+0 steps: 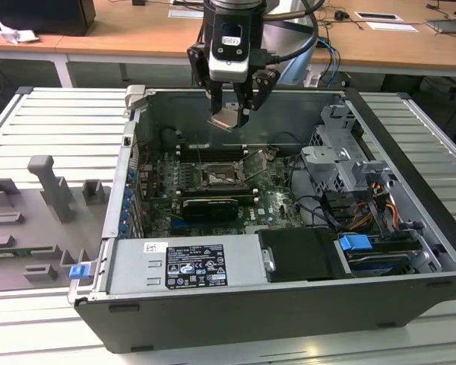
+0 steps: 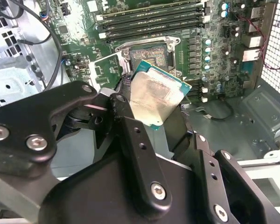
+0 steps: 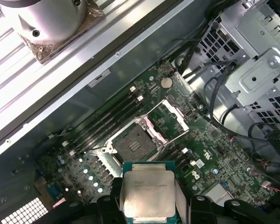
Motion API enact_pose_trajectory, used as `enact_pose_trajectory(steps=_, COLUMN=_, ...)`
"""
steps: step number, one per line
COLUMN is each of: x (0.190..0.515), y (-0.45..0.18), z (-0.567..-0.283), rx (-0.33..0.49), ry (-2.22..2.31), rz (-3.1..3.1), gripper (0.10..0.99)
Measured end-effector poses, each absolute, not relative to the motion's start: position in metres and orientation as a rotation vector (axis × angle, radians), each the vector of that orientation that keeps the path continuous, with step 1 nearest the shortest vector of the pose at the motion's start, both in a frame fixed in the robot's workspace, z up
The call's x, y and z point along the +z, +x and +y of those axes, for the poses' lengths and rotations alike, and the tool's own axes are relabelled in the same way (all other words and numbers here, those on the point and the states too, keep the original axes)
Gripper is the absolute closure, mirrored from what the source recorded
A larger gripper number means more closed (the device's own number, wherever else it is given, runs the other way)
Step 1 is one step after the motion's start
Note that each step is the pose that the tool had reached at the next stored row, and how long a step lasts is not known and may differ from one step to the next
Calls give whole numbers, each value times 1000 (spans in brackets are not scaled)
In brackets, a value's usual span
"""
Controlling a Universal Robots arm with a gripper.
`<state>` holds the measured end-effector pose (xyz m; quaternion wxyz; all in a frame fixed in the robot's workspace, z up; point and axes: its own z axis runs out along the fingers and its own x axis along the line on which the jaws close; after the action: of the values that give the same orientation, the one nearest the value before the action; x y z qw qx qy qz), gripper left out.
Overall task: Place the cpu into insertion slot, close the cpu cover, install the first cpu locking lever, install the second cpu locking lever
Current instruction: 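Place the cpu into insertion slot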
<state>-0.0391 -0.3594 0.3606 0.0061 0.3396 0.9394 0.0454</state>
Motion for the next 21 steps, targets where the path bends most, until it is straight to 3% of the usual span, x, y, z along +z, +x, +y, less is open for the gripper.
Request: enact_pose_trajectory(steps=21, x=360, y=-39, z=-359, rx=139, ry=1331, rz=2819, gripper=557)
